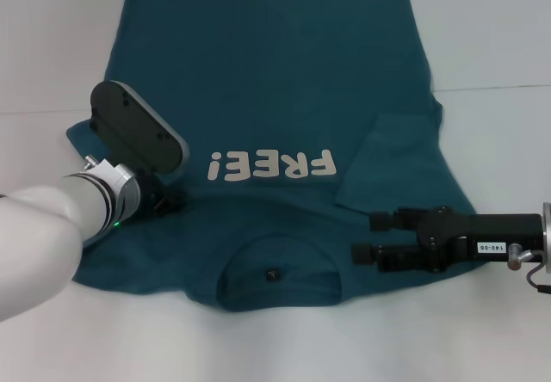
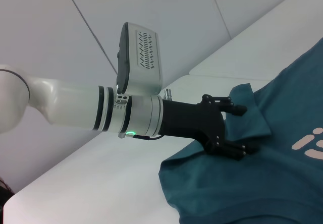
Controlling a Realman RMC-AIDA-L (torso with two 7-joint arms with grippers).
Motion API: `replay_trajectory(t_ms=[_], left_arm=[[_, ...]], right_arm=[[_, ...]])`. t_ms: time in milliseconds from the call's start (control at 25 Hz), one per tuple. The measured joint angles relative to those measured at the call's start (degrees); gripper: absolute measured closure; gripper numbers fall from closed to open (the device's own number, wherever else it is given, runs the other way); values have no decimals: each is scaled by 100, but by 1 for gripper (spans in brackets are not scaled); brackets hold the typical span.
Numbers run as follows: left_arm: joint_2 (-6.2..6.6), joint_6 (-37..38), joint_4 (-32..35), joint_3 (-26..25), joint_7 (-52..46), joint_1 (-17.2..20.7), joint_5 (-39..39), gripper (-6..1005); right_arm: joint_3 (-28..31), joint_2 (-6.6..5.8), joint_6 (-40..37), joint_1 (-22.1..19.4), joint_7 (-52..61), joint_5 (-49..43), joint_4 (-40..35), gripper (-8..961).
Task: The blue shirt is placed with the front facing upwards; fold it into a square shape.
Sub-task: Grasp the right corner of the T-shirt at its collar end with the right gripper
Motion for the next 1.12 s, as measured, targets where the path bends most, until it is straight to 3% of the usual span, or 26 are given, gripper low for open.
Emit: replay_trajectory(t_ms=[840, 1040, 1120], left_arm=[[0, -51, 51, 40, 45, 0, 14, 153], [0, -8, 54, 63, 46, -33, 17, 222], [0, -8, 53, 58, 41, -42, 17, 369]], right_arm=[[0, 0, 3, 26, -3, 22, 0, 11], [0, 0, 9, 22, -3, 55, 0, 11], [0, 0, 13, 16, -3, 55, 0, 11]])
